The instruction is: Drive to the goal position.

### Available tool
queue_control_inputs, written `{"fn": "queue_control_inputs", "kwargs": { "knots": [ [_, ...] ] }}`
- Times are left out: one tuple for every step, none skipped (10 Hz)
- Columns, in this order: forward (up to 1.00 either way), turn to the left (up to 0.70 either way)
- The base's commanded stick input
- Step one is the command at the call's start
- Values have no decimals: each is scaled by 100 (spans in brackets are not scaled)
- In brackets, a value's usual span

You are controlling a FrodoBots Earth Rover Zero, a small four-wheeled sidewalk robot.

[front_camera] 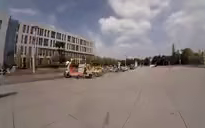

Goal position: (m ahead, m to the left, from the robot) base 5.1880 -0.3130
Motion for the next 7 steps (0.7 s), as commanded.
{"fn": "queue_control_inputs", "kwargs": {
  "knots": [
    [70,0],
    [70,0],
    [70,0],
    [70,0],
    [70,0],
    [70,0],
    [70,0]
  ]
}}
